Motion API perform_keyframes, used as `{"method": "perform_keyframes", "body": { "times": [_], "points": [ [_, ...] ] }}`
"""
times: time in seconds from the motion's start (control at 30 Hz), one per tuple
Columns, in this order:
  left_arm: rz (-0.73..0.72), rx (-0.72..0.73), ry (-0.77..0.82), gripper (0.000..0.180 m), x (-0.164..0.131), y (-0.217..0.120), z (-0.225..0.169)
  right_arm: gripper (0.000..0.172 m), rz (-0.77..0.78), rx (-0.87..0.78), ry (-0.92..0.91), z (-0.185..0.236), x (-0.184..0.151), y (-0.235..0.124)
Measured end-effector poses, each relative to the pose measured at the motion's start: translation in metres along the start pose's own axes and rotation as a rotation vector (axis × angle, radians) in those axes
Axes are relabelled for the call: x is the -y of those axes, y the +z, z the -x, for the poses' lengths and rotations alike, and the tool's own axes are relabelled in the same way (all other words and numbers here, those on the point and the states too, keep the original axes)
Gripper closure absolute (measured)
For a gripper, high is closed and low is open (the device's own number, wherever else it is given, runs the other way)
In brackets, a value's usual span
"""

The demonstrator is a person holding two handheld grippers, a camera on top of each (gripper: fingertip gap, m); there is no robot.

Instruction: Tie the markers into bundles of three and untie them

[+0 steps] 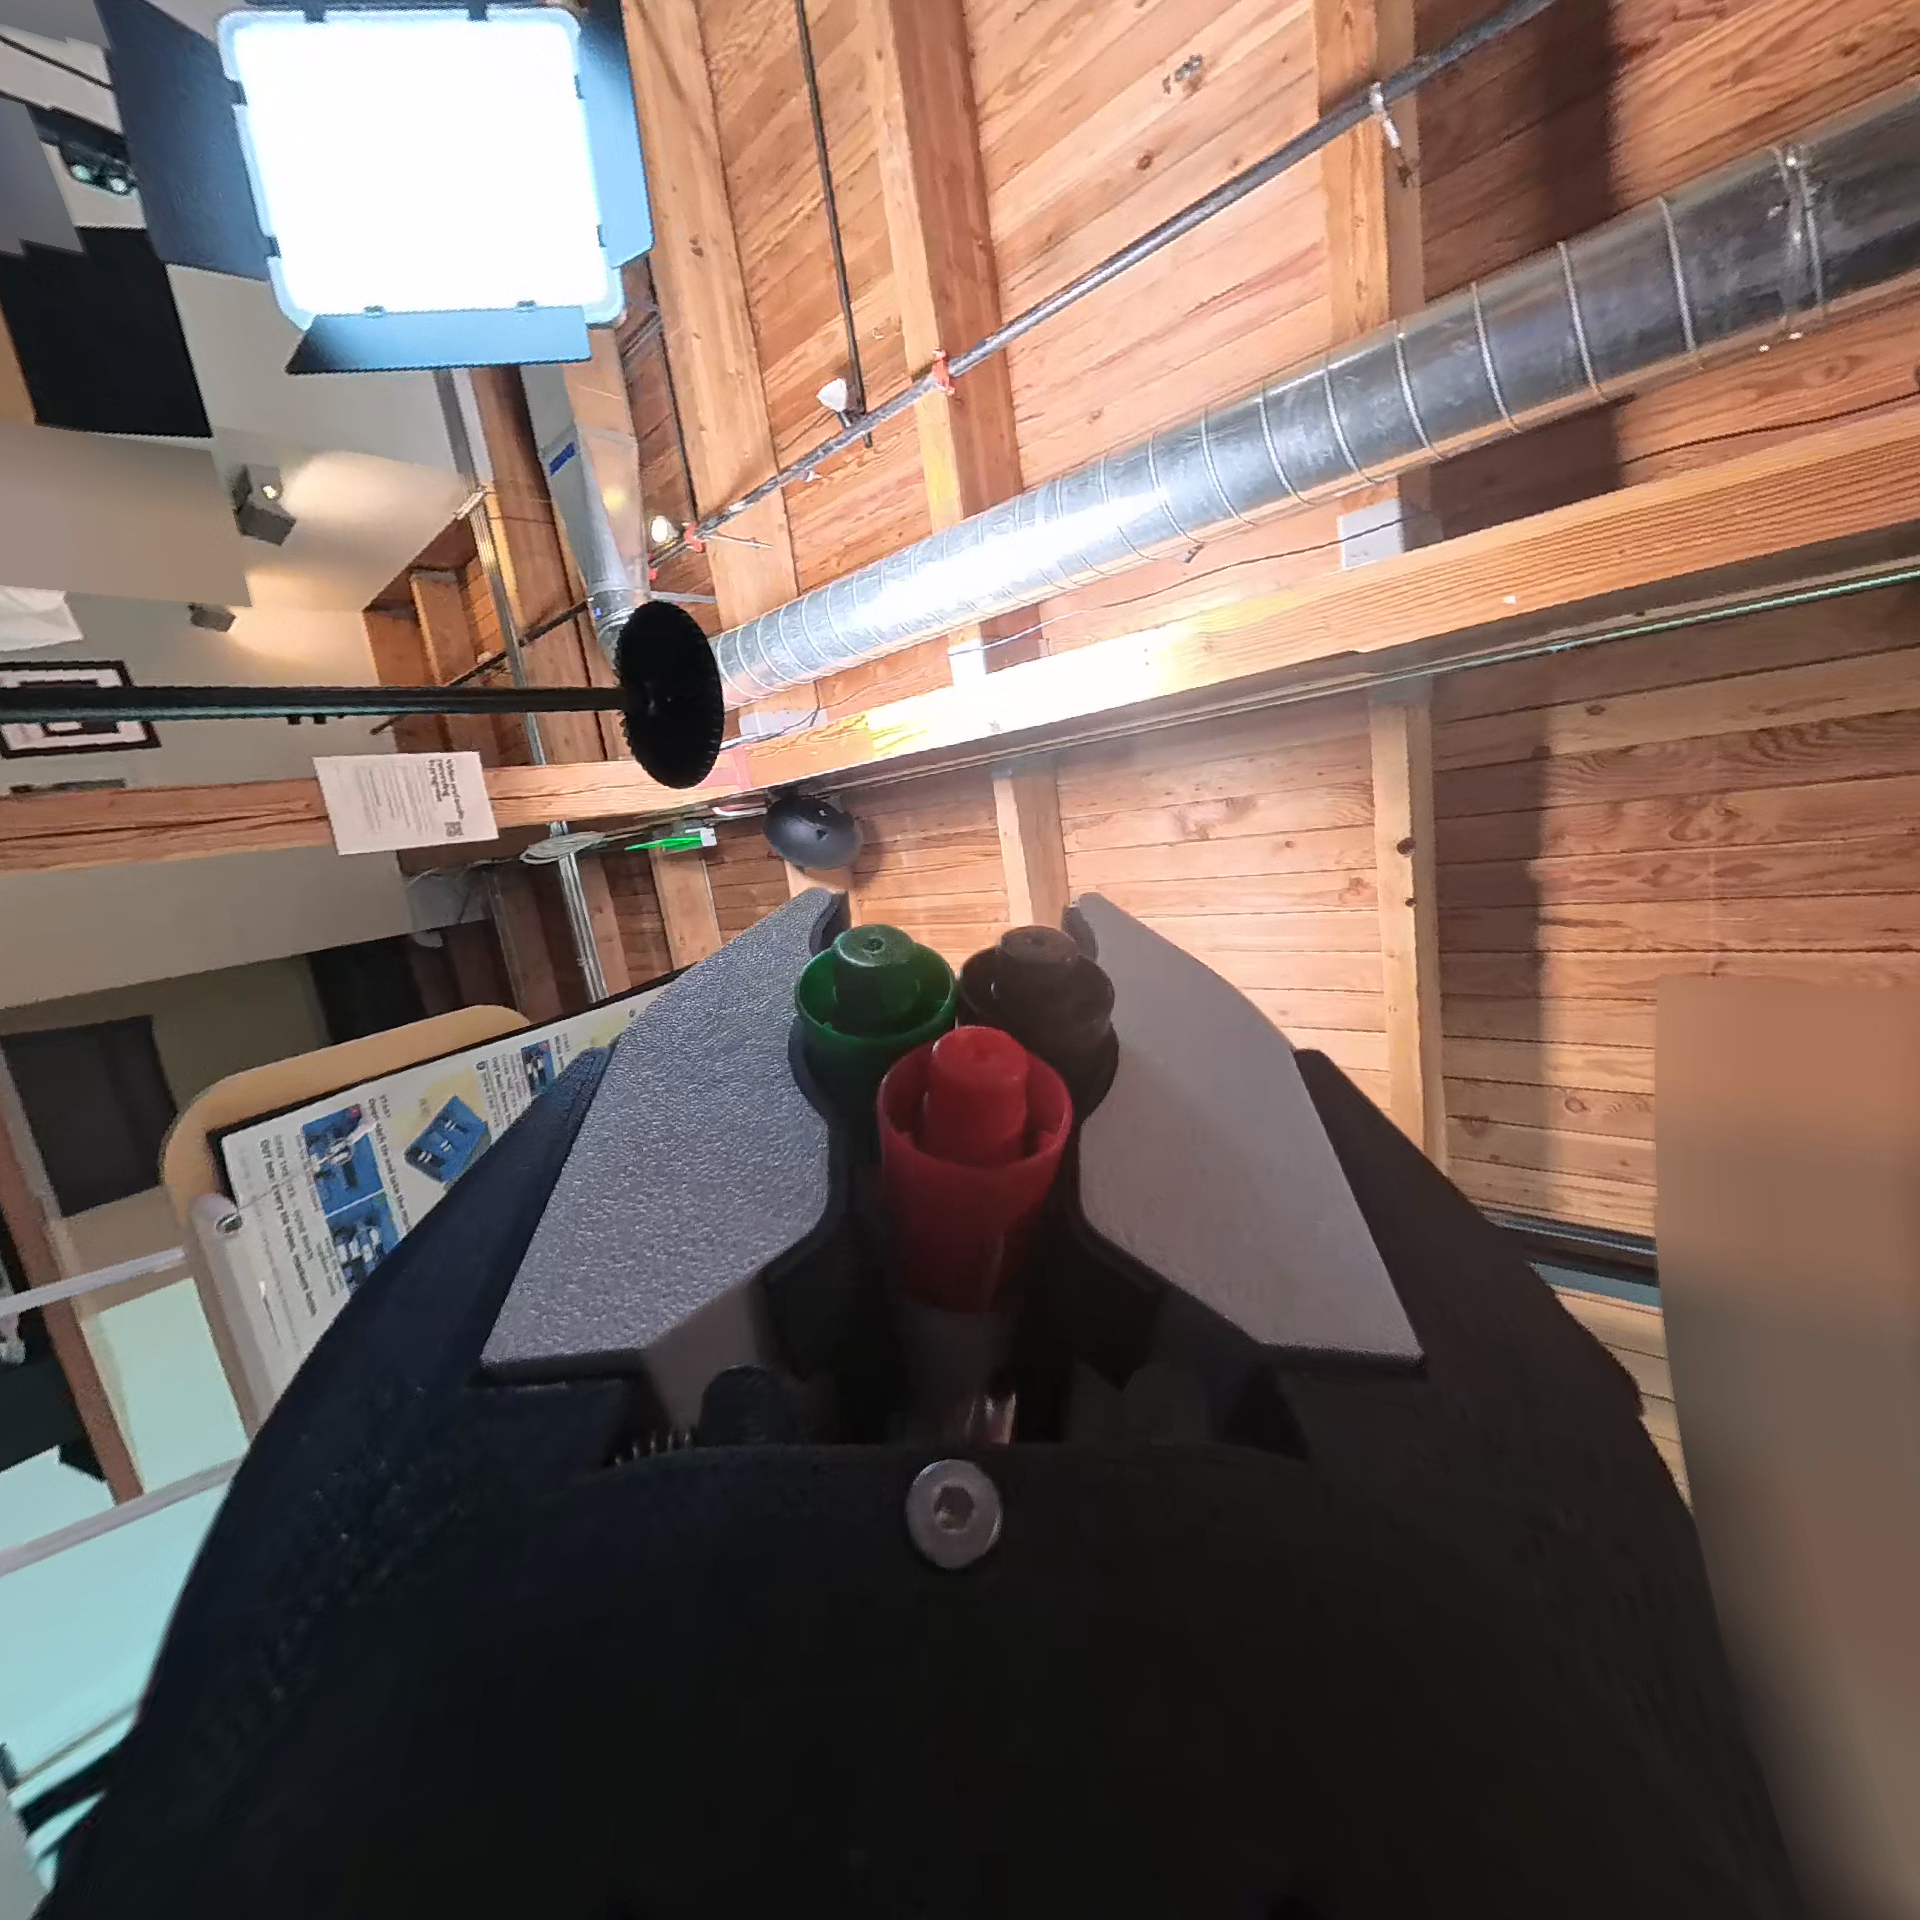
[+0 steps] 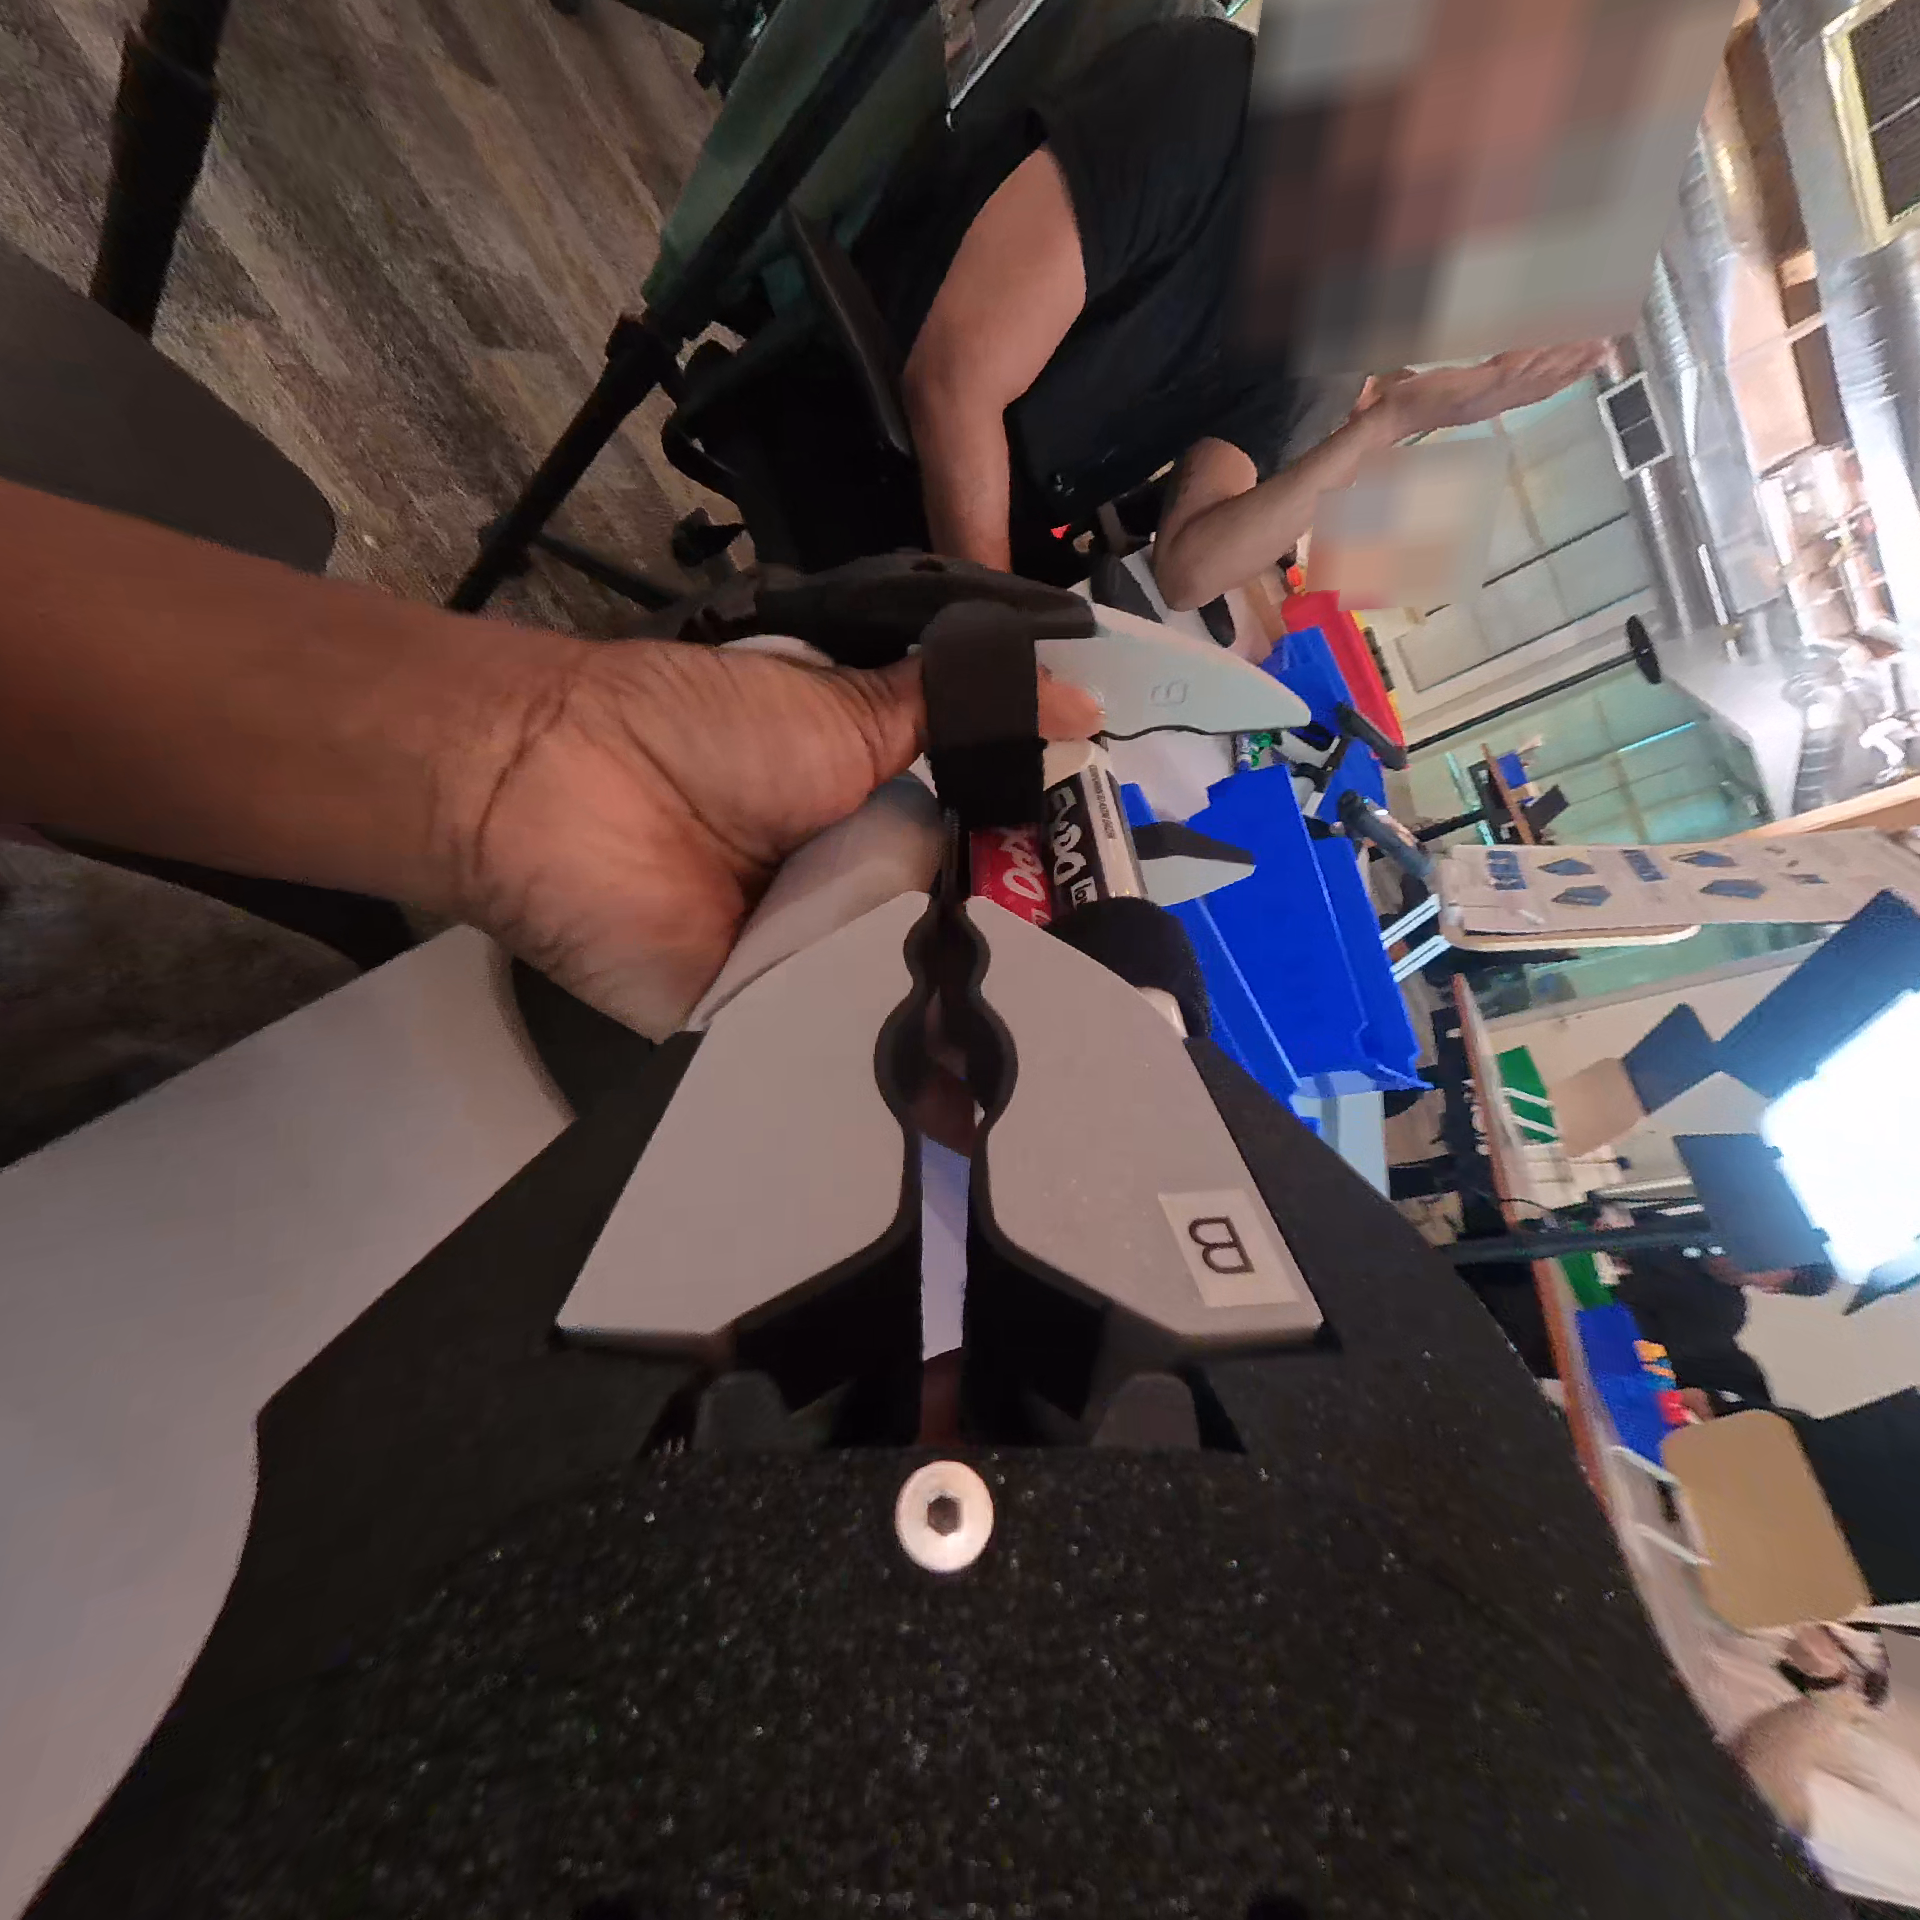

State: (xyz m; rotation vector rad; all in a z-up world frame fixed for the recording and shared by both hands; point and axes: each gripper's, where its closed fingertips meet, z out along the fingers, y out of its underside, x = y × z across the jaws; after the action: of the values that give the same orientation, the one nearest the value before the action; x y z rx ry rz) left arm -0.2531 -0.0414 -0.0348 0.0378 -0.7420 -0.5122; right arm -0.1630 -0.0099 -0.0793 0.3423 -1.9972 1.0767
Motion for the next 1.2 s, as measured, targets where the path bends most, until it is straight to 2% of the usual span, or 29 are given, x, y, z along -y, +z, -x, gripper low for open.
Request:
{"method": "perform_keyframes", "body": {
  "times": [0.1,0.2,0.33,0.47,0.63,0.7,0.77,0.8,0.87,0.9,0.93,1.03,1.1,1.2],
  "points": [
    [-0.021,-0.022,0.003,0.142,0.004,-0.002,0.0,0.17,-0.032,0.037,0.137,-0.001,0.002,0.001],
    [-0.066,-0.099,-0.018,0.141,0.013,-0.005,-0.01,0.171,-0.108,0.119,0.404,-0.001,0.004,0.001],
    [-0.075,-0.154,0.045,0.142,0.014,-0.007,-0.018,0.171,-0.206,0.196,0.678,-0.01,0.01,0.0],
    [-0.067,-0.147,0.079,0.142,0.019,-0.008,-0.014,0.17,-0.184,0.149,0.545,-0.003,0.007,0.004],
    [-0.068,-0.133,0.062,0.143,0.022,-0.009,-0.01,0.115,-0.138,-0.03,0.164,0.009,0.01,0.006],
    [-0.064,-0.129,0.043,0.143,0.022,-0.009,-0.008,0.11,-0.227,-0.179,0.064,0.001,0.022,-0.008],
    [-0.056,-0.126,0.029,0.143,0.022,-0.009,-0.007,0.106,-0.371,-0.336,0.1,-0.018,0.026,-0.03],
    [-0.048,-0.118,0.024,0.143,0.02,-0.008,-0.006,0.094,-0.388,-0.336,0.177,-0.023,0.019,-0.031],
    [-0.031,-0.114,0.001,0.143,0.014,-0.008,-0.006,0.051,-0.252,-0.164,0.361,-0.017,-0.013,-0.011],
    [-0.023,-0.111,-0.018,0.143,0.01,-0.007,-0.005,0.042,-0.193,-0.077,0.427,-0.011,-0.025,-0.002],
    [-0.006,-0.106,-0.03,0.143,0.005,-0.007,-0.005,0.042,-0.189,-0.023,0.454,-0.007,-0.027,0.001],
    [0.036,-0.077,-0.032,0.143,-0.009,-0.007,-0.001,0.057,-0.245,-0.003,0.383,-0.01,-0.016,-0.001],
    [0.042,-0.056,-0.033,0.143,-0.01,-0.008,0.004,0.078,-0.231,0.018,0.352,-0.009,-0.016,-0.001],
    [0.089,-0.023,-0.034,0.143,-0.018,-0.008,0.009,0.095,-0.24,0.003,0.306,-0.012,-0.016,-0.006]
  ]
}}
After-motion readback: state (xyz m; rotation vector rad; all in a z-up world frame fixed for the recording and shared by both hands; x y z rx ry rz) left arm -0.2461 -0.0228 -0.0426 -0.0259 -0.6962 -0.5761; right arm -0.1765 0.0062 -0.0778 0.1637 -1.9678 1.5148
